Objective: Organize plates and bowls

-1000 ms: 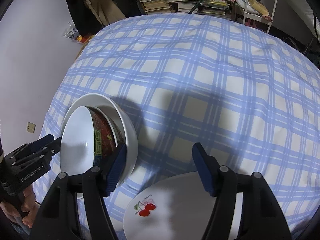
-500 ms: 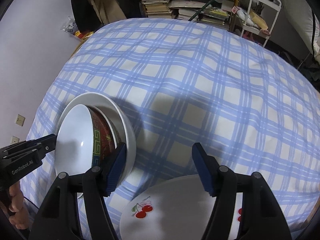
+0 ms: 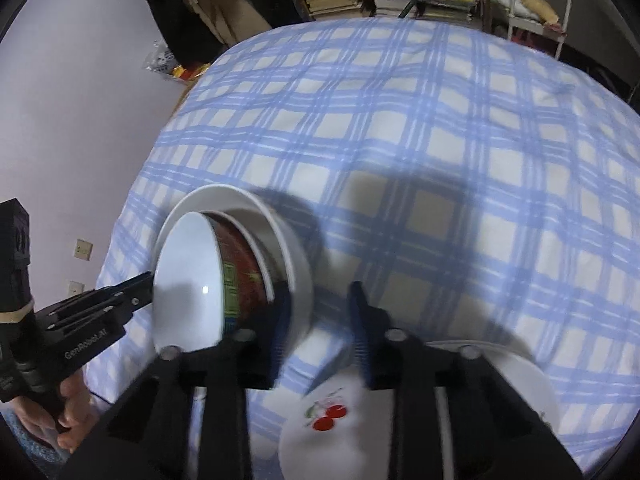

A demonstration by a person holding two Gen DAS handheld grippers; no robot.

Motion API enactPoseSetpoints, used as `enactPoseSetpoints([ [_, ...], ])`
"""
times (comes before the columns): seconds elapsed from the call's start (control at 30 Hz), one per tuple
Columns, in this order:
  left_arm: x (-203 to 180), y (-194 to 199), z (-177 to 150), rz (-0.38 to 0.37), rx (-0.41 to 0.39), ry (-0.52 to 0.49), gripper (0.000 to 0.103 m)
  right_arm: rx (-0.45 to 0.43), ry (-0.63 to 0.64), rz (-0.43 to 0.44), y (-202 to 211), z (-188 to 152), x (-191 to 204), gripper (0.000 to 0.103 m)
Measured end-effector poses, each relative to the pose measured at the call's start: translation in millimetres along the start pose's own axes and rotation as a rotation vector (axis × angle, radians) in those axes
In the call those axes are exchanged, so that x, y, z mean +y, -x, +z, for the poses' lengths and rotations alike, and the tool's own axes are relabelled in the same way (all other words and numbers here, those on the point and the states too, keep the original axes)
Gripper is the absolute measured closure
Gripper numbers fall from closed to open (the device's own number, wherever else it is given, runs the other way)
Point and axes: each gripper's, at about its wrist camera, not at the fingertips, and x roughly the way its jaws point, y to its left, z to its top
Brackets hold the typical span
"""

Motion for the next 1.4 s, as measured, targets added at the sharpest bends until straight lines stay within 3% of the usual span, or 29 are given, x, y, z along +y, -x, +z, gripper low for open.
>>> enactPoseSetpoints([
  [0.1,4,-3,2,-0.029,0.013,0.024,0.094,0.01,0.042,-0.008,-4,0,10,0.094],
  [0.27,9,-6,2,-0.064,0.014,0.064,0.098,0.015,0.029,-0.008,-7,2,10,0.093],
  [0.6,0,-12,2,-0.017,0.026,0.045,0.099,0.032,-0.052,0.019,-13,2,1,0.092],
  [1.03,0,-14,4,-0.021,0.031,0.076,0.1,0.002,-0.088,0.022,-13,-3,-1,0.092],
  [1.4,-6,2,12,0.011,0.057,0.064,0.102,0.035,-0.116,0.012,-1,5,5,0.091],
])
